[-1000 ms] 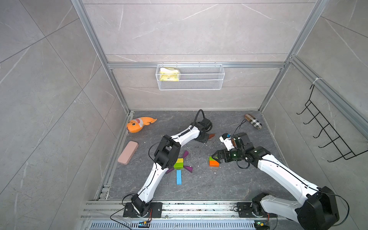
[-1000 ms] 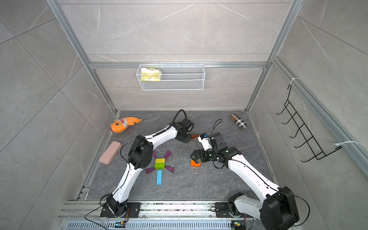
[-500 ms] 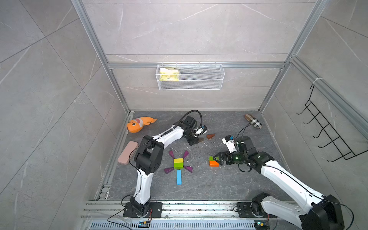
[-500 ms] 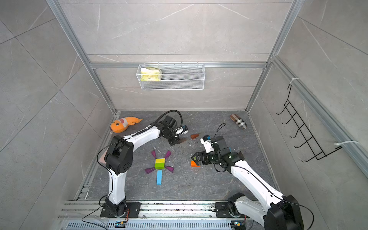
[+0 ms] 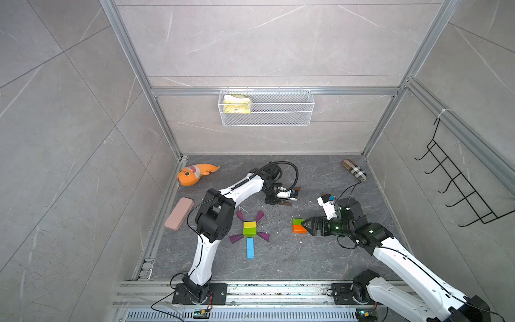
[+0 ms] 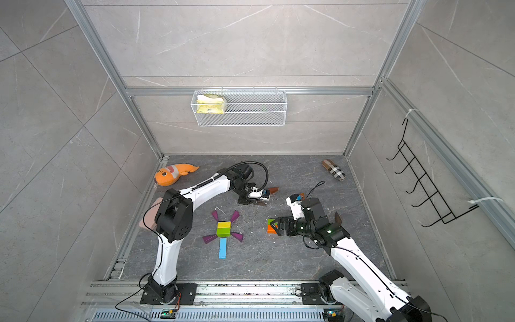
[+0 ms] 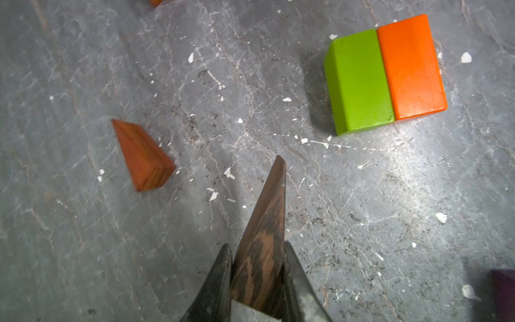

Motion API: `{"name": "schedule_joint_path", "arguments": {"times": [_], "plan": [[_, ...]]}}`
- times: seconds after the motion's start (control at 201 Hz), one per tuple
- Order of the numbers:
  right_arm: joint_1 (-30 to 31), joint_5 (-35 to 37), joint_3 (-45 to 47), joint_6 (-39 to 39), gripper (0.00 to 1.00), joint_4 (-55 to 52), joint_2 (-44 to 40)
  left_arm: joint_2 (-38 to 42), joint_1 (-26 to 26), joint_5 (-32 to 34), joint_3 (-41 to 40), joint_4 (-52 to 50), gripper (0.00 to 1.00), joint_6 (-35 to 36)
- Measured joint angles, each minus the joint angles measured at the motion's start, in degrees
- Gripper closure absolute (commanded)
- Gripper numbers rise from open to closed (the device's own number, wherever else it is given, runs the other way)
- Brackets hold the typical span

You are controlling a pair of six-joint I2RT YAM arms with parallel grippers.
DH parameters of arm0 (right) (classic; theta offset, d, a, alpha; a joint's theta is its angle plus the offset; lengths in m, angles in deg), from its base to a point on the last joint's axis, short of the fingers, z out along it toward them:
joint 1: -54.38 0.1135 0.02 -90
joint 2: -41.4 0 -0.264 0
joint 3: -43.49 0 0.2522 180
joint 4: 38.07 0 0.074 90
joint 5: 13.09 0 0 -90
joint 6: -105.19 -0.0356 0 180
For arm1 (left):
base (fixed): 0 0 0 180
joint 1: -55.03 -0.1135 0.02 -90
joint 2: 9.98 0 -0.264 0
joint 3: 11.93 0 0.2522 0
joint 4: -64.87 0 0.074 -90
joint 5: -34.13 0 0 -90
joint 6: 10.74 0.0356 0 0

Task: Assemble a small pinwheel with building blocks
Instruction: Assemble the building block at the center of the board.

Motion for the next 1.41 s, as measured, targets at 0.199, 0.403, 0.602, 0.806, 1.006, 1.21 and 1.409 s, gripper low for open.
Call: {"name": "schedule_joint_path", "arguments": {"times": [0.199, 0.403, 0.602, 0.806, 1.006, 1.21, 1.409], "plan": [[0.0, -1.86, 1.42, -0.66, 0.0, -0.02, -1.95, -3.89, 1.95, -0.11, 3.37, -2.64, 0.84, 2.78], [0.0, -3.15, 1.46, -0.61, 0.0, 0.02, -4.2, -5.4, 2.67, -0.07, 5.22, -5.27, 0.83, 3.93], [0.0, -4.31, 1.46, -0.42, 0.0, 0.0, -2.62, -6.91, 2.69, 0.2, 6.56, -6.51, 0.82, 4.2], [0.0, -4.48, 1.46, -0.04, 0.0, 0.0, -2.43, -7.89, 2.69, 1.53, 6.69, -7.48, 0.82, 4.68], [0.0, -4.48, 1.46, 0.26, 0.0, 0.02, -2.43, -7.96, 2.71, 1.73, 6.69, -7.82, 0.78, 4.9], [0.0, -4.5, 1.46, 0.48, 0.0, 0.02, -2.03, -8.17, 2.95, 2.51, 6.84, -7.82, 0.77, 5.01], [0.0, -4.5, 1.46, 0.59, 0.0, 0.0, -1.84, -8.48, 3.08, 2.71, 6.86, -8.26, 0.75, 5.38]]}}
